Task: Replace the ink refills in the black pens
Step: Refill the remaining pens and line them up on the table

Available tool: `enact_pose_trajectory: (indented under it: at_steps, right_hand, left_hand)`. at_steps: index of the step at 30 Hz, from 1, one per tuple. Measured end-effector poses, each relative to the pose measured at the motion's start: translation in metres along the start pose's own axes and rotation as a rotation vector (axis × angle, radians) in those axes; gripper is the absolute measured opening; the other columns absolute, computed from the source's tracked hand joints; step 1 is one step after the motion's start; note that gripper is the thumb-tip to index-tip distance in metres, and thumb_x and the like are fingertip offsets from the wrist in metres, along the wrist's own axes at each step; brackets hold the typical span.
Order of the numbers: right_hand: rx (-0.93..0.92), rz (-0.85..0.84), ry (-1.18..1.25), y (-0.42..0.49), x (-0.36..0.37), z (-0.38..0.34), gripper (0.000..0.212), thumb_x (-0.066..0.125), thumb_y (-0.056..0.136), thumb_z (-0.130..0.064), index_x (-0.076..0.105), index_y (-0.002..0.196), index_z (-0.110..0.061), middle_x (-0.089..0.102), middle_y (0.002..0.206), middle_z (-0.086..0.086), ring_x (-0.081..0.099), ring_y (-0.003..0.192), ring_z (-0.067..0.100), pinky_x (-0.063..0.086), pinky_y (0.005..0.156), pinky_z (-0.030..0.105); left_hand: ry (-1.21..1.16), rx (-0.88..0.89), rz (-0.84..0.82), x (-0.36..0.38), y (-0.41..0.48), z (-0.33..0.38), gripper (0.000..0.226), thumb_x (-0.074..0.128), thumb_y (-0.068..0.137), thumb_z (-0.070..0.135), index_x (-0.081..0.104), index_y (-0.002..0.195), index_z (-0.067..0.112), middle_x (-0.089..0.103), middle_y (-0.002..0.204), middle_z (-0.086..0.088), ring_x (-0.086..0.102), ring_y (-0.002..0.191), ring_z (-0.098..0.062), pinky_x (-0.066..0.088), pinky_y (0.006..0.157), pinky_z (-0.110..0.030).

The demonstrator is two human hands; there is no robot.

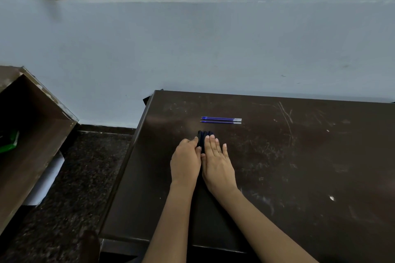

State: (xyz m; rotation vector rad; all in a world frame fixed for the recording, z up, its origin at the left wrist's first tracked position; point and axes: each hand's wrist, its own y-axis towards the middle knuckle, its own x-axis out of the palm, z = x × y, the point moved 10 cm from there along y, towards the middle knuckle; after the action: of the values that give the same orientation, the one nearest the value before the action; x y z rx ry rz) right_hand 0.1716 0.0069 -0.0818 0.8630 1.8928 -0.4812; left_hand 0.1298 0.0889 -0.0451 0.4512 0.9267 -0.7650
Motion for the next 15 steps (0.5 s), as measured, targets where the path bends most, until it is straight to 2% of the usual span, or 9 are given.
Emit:
enact_pose_trajectory:
  at_steps: [5,7,9,12,15]
  right_hand:
    - [-0.003,-0.015,0.040,-0.002,-0.003,-0.002,0.079,-0.011,0.081,-0.044,0.007,0.149,-0.007,0.007,0.159,0.009,0.002,0.147,0.017,-0.014,0.110,0.024]
    - [0.002,-0.016,0.053,-0.003,-0.007,-0.002,0.066,0.001,0.093,-0.040,0.007,0.149,-0.006,0.008,0.159,0.010,0.004,0.147,0.018,-0.013,0.110,0.024]
    - [0.014,-0.006,0.078,-0.001,-0.011,0.003,0.054,0.017,0.101,-0.028,0.009,0.149,-0.005,0.010,0.159,0.012,0.006,0.147,0.020,-0.010,0.111,0.023]
    - [0.007,0.078,0.052,0.008,-0.030,0.016,0.053,0.018,0.100,-0.026,0.012,0.149,-0.005,0.013,0.158,0.012,0.009,0.147,0.020,-0.006,0.114,0.025]
    - [0.016,0.110,0.021,0.031,-0.050,0.036,0.051,0.028,0.102,-0.019,0.014,0.150,-0.009,0.014,0.159,0.009,0.009,0.147,0.019,0.004,0.116,0.028]
  left_hand:
    - [0.008,-0.017,0.010,-0.003,0.000,0.001,0.036,0.047,0.097,0.021,0.051,0.133,0.017,0.059,0.117,-0.003,0.059,0.098,-0.012,0.043,0.076,-0.018]
    - [0.016,-0.020,0.018,-0.005,0.001,0.001,0.036,0.047,0.098,0.021,0.051,0.133,0.017,0.060,0.116,-0.002,0.059,0.097,-0.011,0.040,0.073,-0.017]
    - [0.021,-0.020,0.030,-0.007,0.001,0.003,0.036,0.046,0.098,0.021,0.052,0.133,0.017,0.060,0.114,-0.002,0.059,0.095,-0.012,0.037,0.071,-0.017]
    - [0.010,-0.016,0.065,-0.013,0.001,0.005,0.036,0.046,0.098,0.021,0.052,0.133,0.016,0.061,0.111,-0.002,0.058,0.090,-0.010,0.037,0.069,-0.016]
    - [-0.014,-0.019,0.085,-0.019,0.003,0.009,0.035,0.045,0.098,0.020,0.053,0.132,0.015,0.061,0.107,-0.002,0.059,0.087,-0.011,0.040,0.068,-0.018]
